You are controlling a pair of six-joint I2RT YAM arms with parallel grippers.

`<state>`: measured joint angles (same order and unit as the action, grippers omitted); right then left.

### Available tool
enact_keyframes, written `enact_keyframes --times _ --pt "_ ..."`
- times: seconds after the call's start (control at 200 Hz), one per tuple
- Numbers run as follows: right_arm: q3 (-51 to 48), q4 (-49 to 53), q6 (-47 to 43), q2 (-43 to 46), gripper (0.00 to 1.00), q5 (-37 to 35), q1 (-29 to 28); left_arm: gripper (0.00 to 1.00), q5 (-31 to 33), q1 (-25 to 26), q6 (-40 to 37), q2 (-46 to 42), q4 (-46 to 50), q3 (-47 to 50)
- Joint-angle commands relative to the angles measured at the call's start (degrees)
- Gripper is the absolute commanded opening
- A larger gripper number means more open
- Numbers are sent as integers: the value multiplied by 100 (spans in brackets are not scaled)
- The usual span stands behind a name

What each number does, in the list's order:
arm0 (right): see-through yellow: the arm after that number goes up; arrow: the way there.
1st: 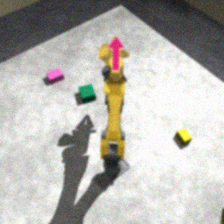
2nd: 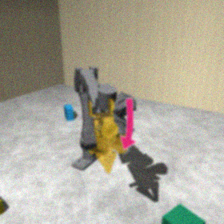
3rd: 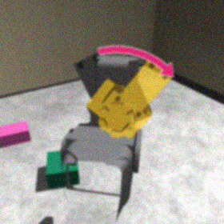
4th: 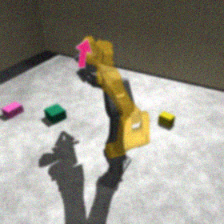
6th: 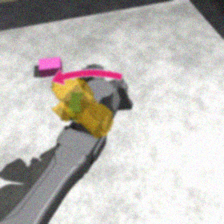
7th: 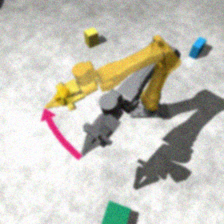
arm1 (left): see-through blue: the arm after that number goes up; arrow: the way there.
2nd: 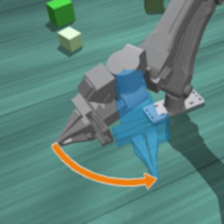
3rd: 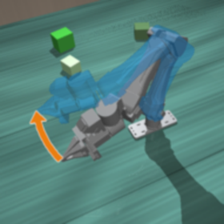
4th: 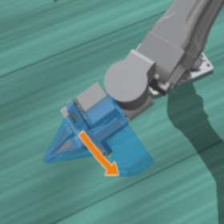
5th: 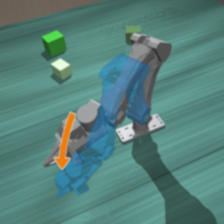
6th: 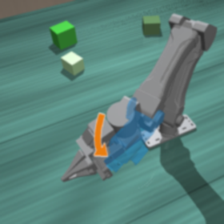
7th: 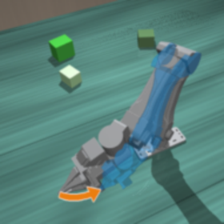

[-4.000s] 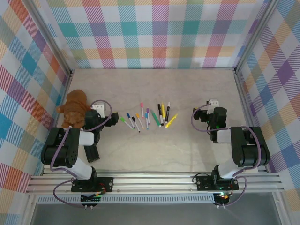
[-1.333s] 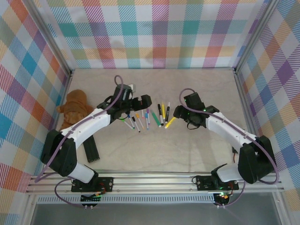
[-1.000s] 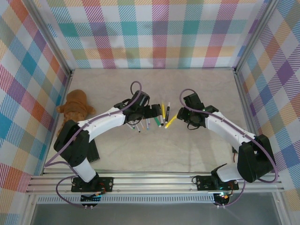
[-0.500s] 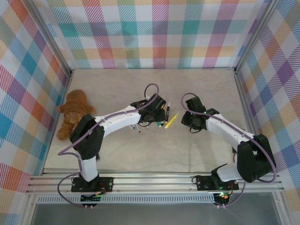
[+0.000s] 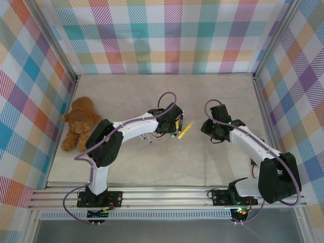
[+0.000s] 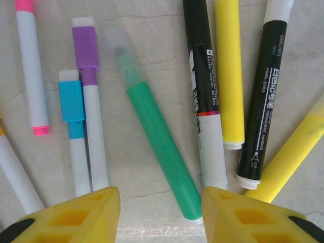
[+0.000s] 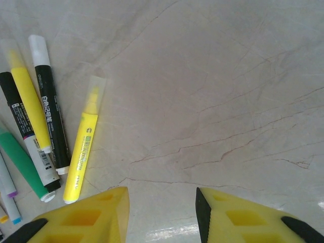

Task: Open the pen caps

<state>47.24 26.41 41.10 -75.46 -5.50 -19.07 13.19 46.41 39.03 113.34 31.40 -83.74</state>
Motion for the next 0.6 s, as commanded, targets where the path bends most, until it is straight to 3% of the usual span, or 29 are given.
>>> enact_keyframes --times 0.0,0.595 --pt "-63 -26 -70 135 42 86 25 46 123 35 -31 181 143 -233" --pt "-58 -16 -103 207 42 171 19 45 107 -84 -37 614 12 -283"
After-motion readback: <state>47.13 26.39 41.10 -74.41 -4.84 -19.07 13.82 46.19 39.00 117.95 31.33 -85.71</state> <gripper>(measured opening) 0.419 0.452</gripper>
